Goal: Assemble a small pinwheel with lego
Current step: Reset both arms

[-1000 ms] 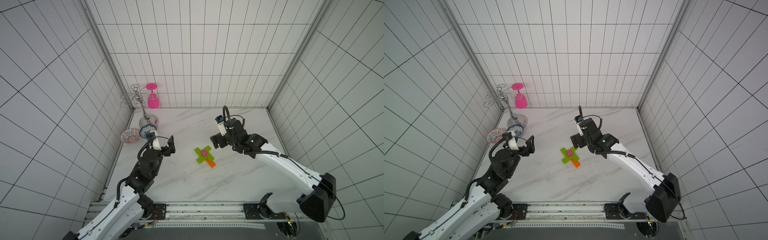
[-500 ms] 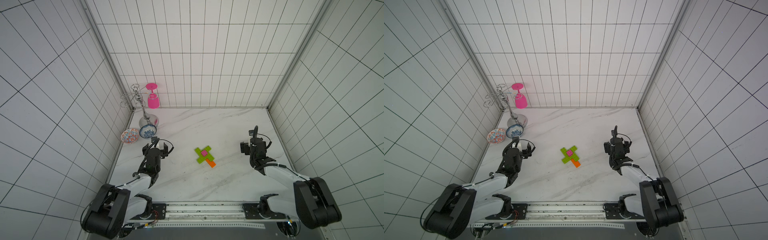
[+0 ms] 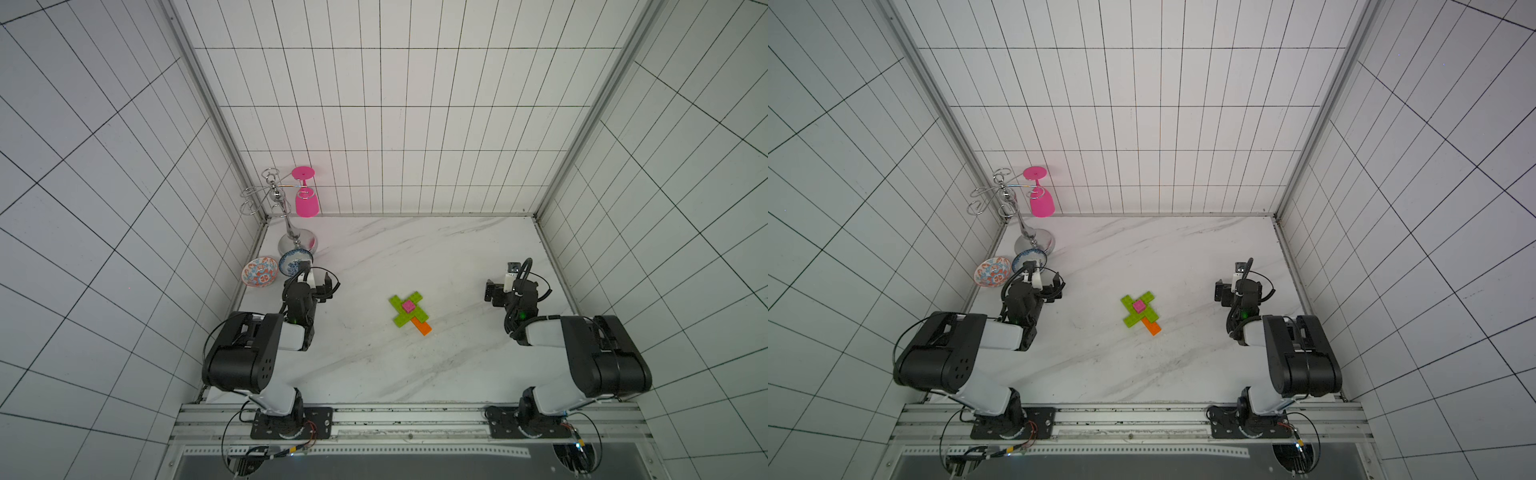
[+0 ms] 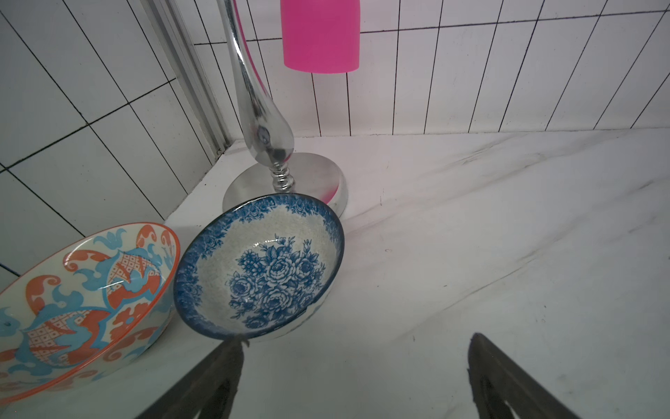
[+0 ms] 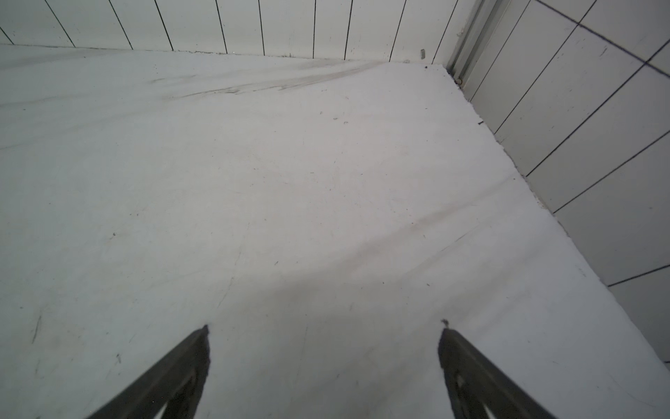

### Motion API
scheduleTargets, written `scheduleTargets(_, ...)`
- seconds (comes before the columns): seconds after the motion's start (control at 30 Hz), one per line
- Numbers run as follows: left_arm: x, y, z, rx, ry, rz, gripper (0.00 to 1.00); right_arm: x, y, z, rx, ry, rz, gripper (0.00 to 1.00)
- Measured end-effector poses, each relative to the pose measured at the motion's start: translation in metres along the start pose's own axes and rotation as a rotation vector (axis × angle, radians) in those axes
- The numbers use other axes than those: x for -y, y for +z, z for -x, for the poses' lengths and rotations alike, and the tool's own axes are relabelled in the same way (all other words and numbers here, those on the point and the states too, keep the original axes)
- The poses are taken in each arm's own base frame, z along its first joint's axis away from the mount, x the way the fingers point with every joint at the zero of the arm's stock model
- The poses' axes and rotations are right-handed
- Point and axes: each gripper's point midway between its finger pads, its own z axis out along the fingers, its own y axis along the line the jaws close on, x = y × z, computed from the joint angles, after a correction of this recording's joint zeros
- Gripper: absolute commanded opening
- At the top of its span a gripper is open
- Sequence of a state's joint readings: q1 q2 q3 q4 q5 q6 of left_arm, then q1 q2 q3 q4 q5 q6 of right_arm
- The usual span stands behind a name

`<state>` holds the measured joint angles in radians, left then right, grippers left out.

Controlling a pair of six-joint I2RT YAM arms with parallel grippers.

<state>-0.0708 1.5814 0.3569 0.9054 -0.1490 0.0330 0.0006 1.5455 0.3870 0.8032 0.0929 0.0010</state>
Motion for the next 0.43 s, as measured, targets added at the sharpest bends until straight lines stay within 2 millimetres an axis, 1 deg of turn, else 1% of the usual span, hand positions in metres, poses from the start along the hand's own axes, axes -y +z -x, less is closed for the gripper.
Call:
scheduleTargets(0.1,0.0029,0.0004,0.0075,0.025,-0.006,-0.016,0.97,0.0029,0.0005,0.0000,0.000,0.017,0.005,0.98)
scheduleTargets(0.43,0.0035,0.0003,0.0076,0.025,-0.014,-0.020,0.98,-0.0005,0.0009,-0.0002,-0.004,0.022,0.029,0.98)
